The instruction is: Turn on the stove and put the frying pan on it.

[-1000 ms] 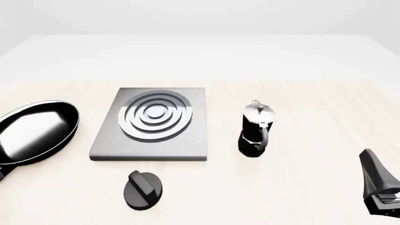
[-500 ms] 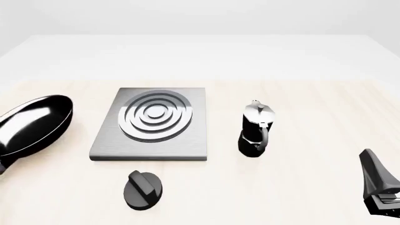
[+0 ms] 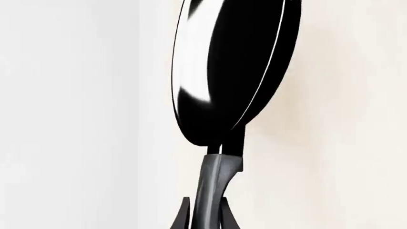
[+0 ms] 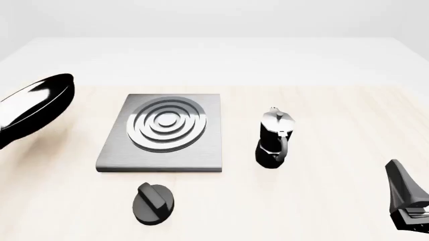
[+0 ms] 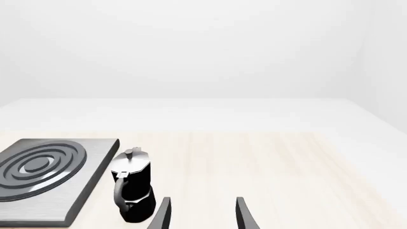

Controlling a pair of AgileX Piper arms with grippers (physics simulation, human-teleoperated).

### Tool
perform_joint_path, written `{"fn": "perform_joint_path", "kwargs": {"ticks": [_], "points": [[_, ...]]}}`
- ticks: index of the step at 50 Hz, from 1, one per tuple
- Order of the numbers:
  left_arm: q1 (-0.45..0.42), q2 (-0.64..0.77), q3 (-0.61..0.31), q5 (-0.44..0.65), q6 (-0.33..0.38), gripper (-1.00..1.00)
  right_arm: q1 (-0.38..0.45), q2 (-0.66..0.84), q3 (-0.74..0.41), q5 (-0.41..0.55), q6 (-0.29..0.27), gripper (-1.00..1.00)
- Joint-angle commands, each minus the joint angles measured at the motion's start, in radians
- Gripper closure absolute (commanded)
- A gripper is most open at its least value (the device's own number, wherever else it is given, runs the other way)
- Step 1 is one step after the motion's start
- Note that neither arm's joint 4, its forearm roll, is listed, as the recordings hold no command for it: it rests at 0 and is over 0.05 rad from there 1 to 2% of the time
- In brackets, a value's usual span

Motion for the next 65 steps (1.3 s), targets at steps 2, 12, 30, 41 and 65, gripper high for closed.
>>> {"fn": "perform_joint_path", "kwargs": {"ticks": [2,12,30,41,65], "points": [[-0.05,-0.109,-0.078,0.071,0.037,1.0,0.0,0.0,0.0,0.0,0.0,-1.0],[-0.108,-0.111,-0.09,0.063,0.048,1.0,0.0,0.0,0.0,0.0,0.0,-1.0],[-0.219,-0.05,-0.074,-0.025,0.131,1.0,0.0,0.0,0.0,0.0,0.0,-1.0],[-0.299,-0.014,-0.023,-0.108,0.186,1.0,0.0,0.0,0.0,0.0,0.0,-1.0],[-0.447,-0.159,0.009,-0.097,0.258,1.0,0.0,0.0,0.0,0.0,0.0,-1.0]]}}
